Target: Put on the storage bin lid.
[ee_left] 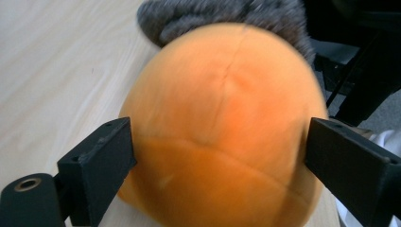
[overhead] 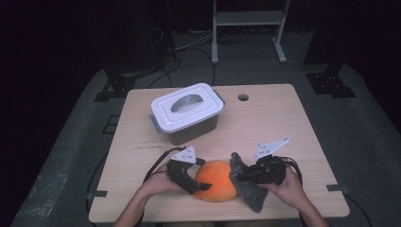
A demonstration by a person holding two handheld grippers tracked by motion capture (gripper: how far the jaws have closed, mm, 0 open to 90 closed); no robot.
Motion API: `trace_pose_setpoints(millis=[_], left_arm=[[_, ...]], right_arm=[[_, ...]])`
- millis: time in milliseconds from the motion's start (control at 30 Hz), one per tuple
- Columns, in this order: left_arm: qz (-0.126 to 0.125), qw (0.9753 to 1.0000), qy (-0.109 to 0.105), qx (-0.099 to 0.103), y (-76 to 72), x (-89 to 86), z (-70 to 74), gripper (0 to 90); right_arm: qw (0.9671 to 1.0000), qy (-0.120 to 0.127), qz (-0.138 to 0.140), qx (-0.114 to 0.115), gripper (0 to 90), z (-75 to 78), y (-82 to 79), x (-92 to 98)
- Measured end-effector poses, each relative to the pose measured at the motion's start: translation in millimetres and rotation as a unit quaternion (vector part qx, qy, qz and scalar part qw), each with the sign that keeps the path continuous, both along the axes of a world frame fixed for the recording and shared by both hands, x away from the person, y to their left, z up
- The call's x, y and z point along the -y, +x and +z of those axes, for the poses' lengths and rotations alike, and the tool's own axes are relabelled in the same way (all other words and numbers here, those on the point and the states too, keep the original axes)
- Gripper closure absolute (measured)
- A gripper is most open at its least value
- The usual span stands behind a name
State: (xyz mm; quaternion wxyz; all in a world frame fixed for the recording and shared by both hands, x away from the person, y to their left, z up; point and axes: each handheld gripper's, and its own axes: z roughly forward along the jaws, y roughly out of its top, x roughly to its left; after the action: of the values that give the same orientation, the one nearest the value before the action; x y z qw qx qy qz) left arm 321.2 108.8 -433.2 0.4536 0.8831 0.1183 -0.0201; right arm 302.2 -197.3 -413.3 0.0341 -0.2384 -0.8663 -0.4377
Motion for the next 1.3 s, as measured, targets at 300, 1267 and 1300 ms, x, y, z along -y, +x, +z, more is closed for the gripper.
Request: trace_pose_setpoints(millis=[300,1267,1300], left_arm=[[-0.003,0.9957,-0.017,0.09,-19.4,17.8,10.0,27.5],[0.009,0.9967,-0.006,0.081,-12.1,2.5,7.6,31.1],[0.006,0.9967,-0.005,0.08,-12.2,1.1,6.8,31.0]], right_arm=[[0.9984,0.017,-0.021,0.05,75.4,19.1,0.8,-8.9],[0.9993,-0.007,0.006,0.037,77.1,6.4,-1.3,-14.8],[0.9995,-0.009,0.005,0.031,77.3,4.4,-1.5,-12.6]])
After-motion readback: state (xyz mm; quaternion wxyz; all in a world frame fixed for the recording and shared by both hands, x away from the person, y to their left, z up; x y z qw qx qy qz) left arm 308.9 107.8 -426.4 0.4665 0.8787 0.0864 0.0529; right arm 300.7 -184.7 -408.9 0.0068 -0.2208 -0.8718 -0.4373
